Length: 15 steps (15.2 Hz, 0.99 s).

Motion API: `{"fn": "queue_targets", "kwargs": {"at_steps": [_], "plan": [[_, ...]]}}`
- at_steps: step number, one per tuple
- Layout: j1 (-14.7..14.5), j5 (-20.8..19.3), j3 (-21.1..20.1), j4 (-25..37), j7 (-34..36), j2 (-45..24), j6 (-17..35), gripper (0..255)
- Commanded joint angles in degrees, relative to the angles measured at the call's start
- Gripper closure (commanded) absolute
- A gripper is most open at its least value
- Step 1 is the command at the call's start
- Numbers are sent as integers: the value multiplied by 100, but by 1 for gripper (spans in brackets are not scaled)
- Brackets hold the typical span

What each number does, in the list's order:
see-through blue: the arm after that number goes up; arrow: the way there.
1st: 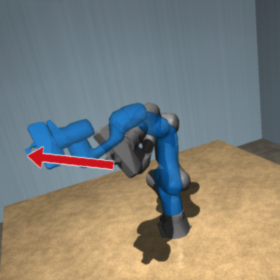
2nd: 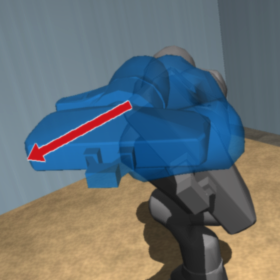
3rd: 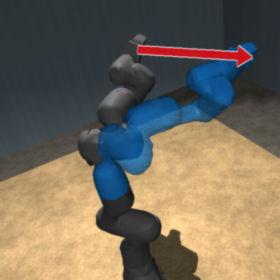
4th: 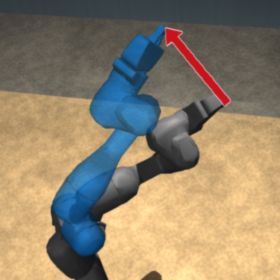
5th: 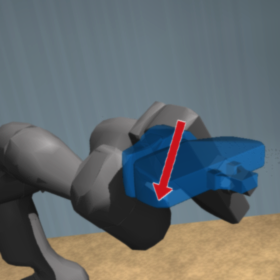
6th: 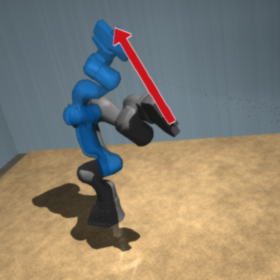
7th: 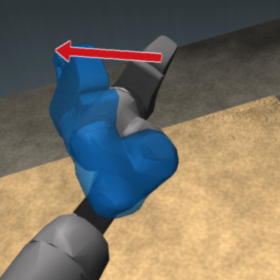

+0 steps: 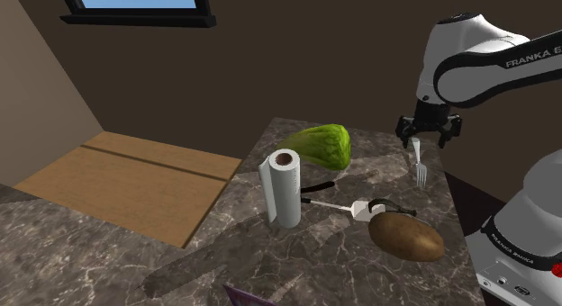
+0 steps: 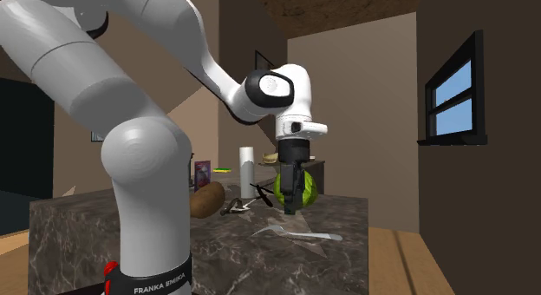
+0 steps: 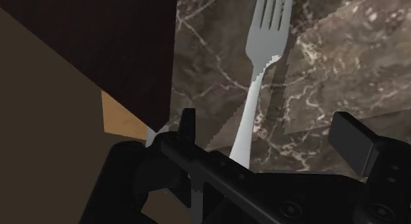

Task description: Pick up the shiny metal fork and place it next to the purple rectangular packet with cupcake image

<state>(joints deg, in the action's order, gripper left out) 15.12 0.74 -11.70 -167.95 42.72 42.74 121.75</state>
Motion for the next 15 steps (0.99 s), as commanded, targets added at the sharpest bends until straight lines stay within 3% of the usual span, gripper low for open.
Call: {"fn": "queue_targets", "kwargs": {"at_steps": [1, 8, 15], "plan": [[101, 36, -73, -205, 262, -178, 447, 0], [199, -20, -130, -493, 307, -671, 1231, 0], [198, -20, -130, -493, 307, -671, 1231, 0]]}}
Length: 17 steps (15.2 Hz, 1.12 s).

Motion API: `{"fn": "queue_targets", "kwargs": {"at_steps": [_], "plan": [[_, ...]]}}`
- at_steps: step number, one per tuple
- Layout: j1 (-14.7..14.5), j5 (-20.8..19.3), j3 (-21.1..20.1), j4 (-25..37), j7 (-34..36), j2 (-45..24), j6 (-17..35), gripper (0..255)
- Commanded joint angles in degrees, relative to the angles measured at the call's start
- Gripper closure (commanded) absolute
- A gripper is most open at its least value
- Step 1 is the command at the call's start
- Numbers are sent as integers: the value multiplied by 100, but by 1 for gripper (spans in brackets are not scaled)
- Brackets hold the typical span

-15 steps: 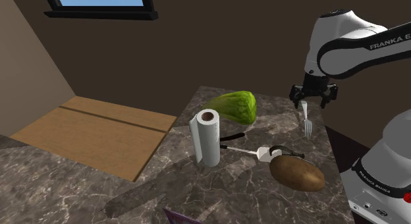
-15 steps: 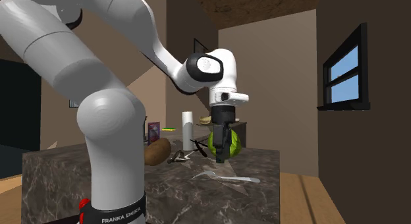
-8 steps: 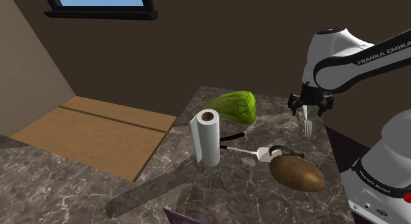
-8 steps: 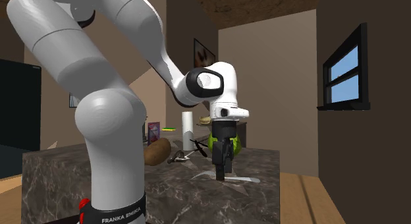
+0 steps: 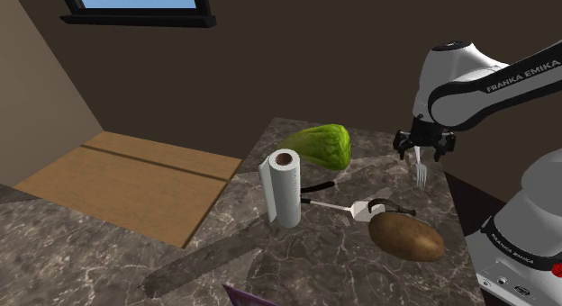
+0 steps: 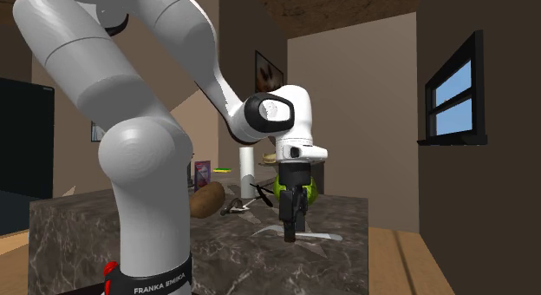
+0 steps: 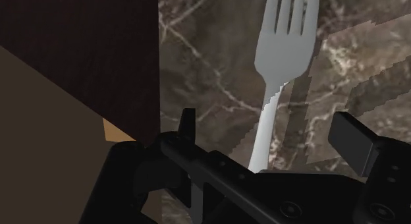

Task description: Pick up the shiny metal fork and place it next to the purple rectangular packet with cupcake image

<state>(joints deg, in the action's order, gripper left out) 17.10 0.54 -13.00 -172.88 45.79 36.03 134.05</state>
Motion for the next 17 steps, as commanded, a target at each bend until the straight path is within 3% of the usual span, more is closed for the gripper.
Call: {"fn": "queue_targets", "kwargs": {"at_steps": [1, 10, 17], "plan": [[0, 0, 0, 0, 0, -1, 1, 255], [1, 0, 0, 0, 0, -1, 1, 255], [-59, 23, 110, 273, -114, 581, -849, 255]]}}
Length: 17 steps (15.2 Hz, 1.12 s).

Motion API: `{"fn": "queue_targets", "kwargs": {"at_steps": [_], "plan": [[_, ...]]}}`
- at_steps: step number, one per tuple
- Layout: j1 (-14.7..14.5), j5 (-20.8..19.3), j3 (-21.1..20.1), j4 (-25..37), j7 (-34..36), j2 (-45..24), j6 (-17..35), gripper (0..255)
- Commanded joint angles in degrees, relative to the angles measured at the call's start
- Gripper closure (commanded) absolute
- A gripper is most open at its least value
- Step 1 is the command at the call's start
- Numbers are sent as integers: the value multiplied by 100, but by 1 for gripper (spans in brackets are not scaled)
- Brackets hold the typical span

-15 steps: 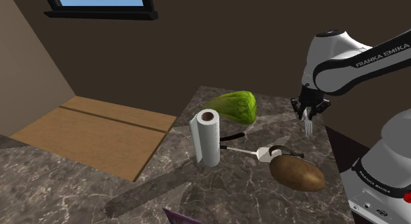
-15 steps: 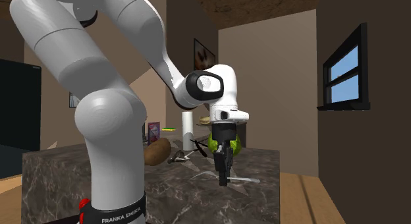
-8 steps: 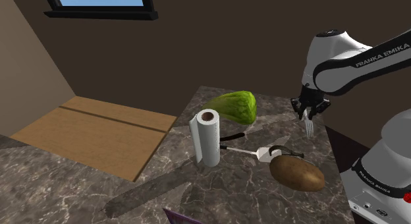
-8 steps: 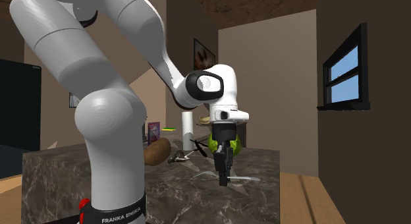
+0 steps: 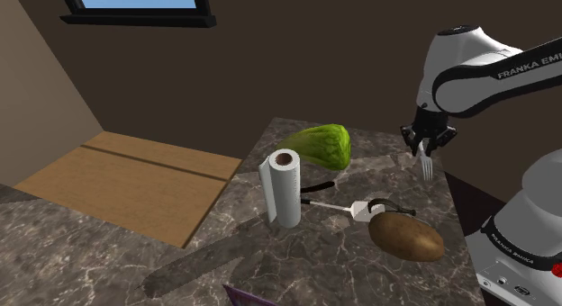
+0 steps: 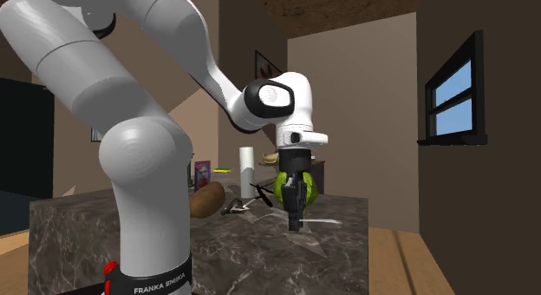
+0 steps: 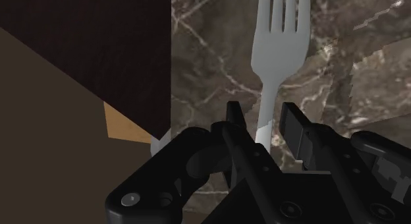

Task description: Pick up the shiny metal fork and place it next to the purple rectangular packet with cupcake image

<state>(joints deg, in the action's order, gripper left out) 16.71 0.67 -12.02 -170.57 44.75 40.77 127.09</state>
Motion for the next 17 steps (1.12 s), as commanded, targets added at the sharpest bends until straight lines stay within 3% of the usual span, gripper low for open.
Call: {"fn": "queue_targets", "kwargs": {"at_steps": [1, 17], "plan": [[-24, 10, 25, 88, -24, 175, -267, 255], [-23, -50, 202, 1005, -199, 855, -1853, 255]]}}
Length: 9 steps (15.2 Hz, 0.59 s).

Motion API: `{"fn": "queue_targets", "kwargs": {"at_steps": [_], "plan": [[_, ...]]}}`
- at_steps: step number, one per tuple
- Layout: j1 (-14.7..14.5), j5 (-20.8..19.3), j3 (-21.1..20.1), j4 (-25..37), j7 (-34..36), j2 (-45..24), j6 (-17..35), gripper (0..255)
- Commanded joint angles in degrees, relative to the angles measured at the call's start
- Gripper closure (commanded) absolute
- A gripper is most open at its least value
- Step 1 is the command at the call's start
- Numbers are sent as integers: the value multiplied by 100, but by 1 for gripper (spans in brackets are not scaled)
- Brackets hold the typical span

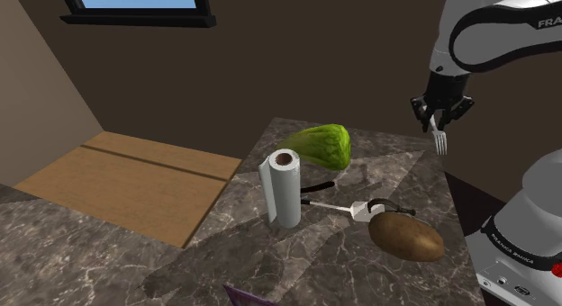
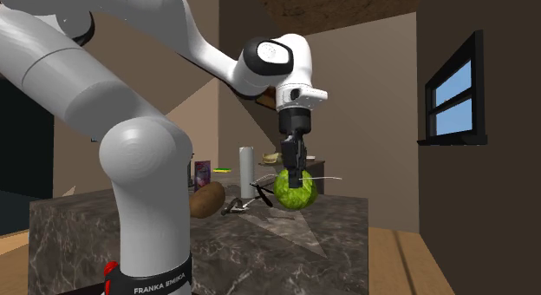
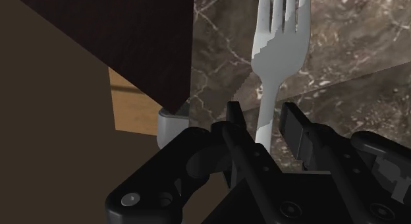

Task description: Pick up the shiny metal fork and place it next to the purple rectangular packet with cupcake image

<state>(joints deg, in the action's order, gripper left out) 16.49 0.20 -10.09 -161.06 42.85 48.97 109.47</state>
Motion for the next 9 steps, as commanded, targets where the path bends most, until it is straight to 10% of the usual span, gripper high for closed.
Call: {"fn": "queue_targets", "kwargs": {"at_steps": [1, 9], "plan": [[2, -8, 18, 120, -18, 56, -177, 255], [29, -52, 81, 688, -86, 150, -833, 255]]}}
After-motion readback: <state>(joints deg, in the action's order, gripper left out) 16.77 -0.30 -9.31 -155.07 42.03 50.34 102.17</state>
